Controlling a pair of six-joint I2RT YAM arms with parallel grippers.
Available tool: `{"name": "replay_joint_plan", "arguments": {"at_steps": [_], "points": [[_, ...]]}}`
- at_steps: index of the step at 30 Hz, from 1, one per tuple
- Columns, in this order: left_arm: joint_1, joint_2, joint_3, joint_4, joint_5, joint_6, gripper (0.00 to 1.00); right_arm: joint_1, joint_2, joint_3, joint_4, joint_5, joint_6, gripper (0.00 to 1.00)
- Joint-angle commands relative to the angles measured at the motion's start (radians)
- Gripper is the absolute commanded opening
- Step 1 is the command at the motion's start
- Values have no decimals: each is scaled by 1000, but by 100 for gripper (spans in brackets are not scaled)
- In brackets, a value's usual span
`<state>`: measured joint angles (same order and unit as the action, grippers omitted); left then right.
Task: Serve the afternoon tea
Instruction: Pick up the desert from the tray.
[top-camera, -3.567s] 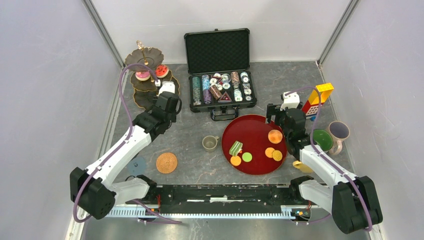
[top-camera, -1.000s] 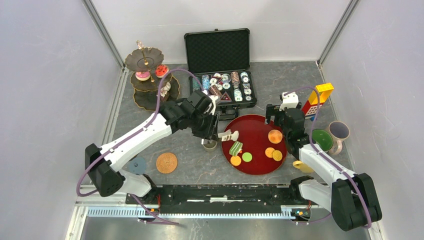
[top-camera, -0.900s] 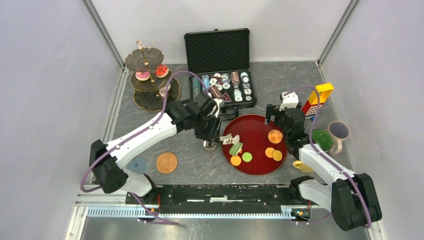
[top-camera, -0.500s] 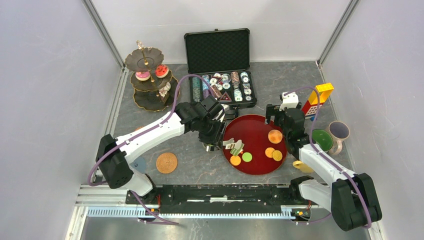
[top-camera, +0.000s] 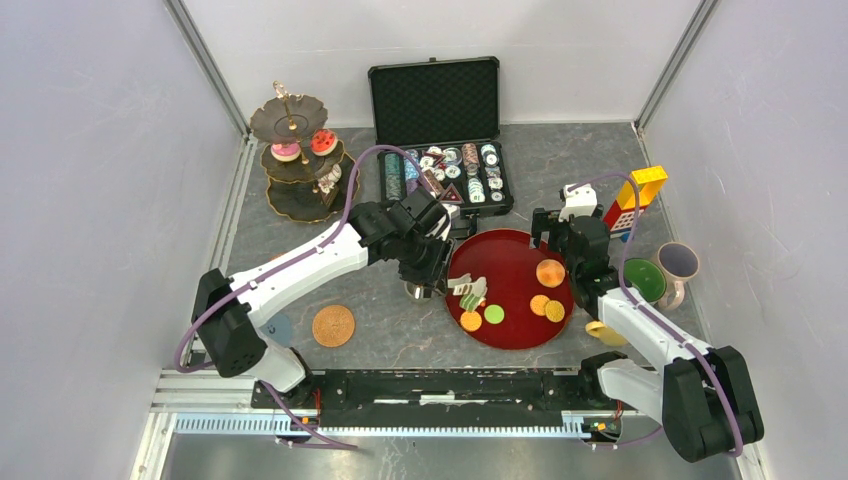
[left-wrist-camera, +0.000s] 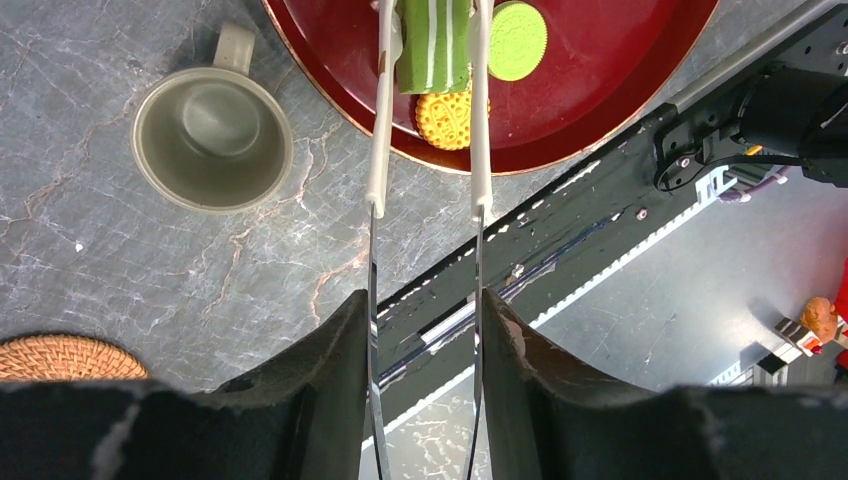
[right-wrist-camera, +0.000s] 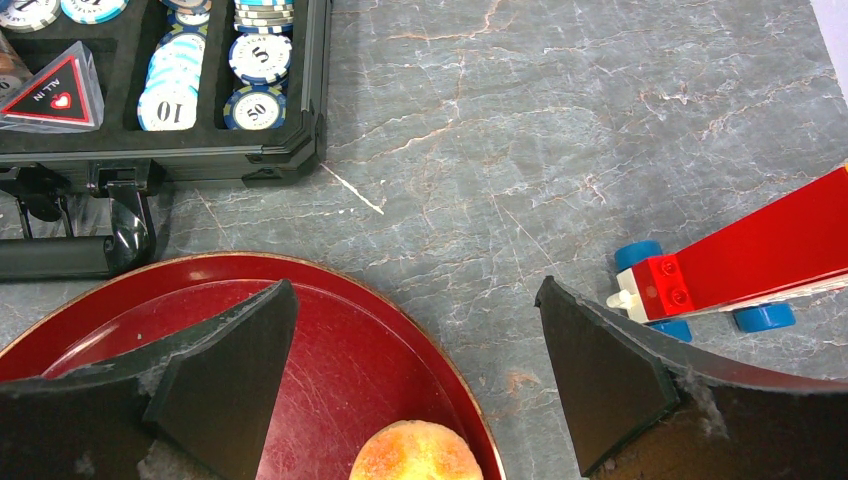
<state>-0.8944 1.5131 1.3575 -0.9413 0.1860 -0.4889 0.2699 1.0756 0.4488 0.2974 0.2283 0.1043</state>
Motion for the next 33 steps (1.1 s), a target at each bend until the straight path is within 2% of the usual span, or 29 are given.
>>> {"name": "replay_joint_plan", "arguments": {"at_steps": [1,11,23,33], "points": [[-3,-13,41,18,18,17,45,-6,3,39,27,2,4,98],[-39,5,29,3,28,23,51,-6,6,39,28,0,6,98],[-103,51,62,-62,-72,44,52,-6,9,39,29,-4,5,98],[-107,45,80,-64,-101,39,37,-6,10,39,31,-2,5,98]]}}
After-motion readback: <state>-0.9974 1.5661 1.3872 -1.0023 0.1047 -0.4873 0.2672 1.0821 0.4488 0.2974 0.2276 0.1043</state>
